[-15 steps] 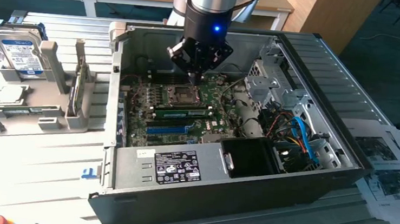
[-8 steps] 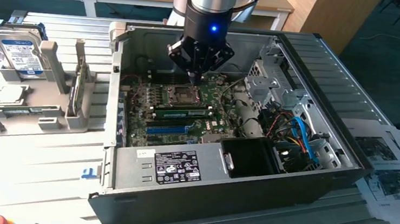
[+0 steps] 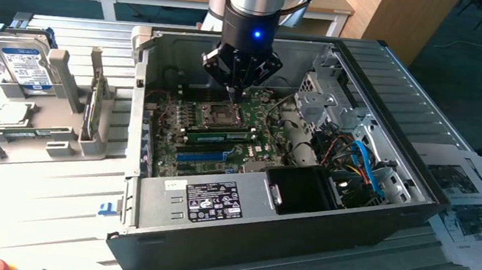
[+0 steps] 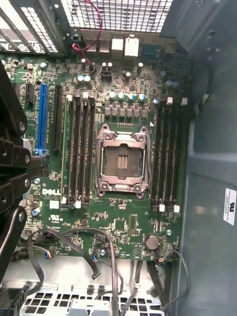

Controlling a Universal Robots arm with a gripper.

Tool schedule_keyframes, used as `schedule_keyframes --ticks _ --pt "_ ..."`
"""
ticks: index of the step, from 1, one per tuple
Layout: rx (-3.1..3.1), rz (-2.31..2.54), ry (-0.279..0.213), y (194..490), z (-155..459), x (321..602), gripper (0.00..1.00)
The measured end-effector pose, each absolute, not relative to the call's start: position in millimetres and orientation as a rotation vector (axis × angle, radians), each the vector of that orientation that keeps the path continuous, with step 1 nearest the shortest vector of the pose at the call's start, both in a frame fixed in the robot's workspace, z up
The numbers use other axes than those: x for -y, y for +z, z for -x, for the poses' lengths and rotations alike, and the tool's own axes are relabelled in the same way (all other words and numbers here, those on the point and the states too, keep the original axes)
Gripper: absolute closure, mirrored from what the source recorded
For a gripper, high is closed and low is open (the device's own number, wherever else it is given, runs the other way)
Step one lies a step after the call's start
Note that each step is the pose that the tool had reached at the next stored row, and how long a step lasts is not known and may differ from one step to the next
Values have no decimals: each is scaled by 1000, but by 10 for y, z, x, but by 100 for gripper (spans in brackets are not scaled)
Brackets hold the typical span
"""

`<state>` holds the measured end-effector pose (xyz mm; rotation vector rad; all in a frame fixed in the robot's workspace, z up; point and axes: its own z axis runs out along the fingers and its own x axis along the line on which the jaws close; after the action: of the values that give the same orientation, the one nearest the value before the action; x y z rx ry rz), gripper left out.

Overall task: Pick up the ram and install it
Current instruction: 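Press down the ram until it locks into place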

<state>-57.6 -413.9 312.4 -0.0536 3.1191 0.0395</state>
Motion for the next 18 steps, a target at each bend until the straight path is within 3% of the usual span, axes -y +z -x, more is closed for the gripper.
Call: schedule_keyframes --ticks 18 --pt "-3125 -34 39 3123 562 4139 90"
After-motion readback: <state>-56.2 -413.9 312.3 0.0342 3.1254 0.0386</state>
